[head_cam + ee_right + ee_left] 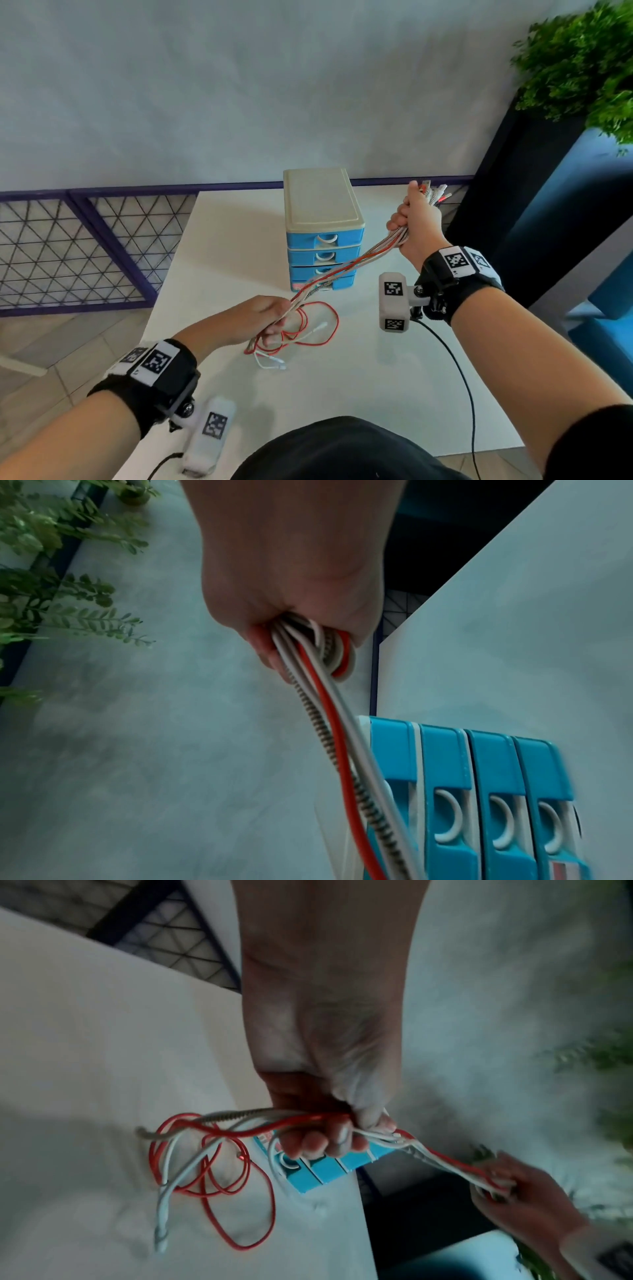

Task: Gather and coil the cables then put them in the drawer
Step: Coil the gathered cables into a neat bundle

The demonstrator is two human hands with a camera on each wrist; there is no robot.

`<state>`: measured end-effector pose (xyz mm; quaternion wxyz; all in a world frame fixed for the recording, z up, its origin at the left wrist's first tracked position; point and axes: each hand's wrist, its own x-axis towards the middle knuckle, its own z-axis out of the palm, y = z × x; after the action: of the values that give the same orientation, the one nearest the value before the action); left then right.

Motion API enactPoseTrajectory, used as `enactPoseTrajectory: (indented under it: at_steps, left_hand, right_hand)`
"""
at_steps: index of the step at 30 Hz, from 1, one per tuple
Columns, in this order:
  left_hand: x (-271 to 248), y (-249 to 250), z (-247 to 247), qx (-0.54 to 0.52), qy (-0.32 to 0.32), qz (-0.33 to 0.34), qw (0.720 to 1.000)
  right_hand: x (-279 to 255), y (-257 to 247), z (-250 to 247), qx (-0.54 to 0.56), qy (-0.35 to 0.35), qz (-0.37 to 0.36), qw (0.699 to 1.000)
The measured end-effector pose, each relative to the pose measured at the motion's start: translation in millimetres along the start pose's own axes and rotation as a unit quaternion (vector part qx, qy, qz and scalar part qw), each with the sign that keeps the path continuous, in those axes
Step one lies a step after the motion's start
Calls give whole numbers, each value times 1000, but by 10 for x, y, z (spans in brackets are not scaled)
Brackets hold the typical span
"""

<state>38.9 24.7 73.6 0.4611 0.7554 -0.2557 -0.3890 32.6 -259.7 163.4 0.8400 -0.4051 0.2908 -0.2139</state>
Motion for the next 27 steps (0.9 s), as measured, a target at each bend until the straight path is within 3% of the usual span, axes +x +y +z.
enactPoseTrajectory:
  at_steps: [2, 5, 9, 19, 24, 27]
  left_hand:
    - [11, -75, -8, 116, -2, 17, 993]
    - [59, -195, -33, 311, 15, 8, 950]
    - [101, -256, -64, 426, 21, -22, 904]
    - [228, -418, -167, 442, 53, -13, 895]
    - [227, -431, -218, 502, 72, 8, 862]
    - [177, -396, -216, 490, 82, 25, 867]
  right_hand:
    - [12, 32, -1, -4, -1, 2, 1000]
    - [4, 86, 44, -13, -20, 7, 1000]
    - [-40, 132, 94, -32, -76, 8, 997]
    - [-178, 61, 246, -50, -132, -16, 990]
    - [-245, 20, 315, -62, -124, -41, 990]
    - [-256, -21, 333, -53, -114, -52, 991]
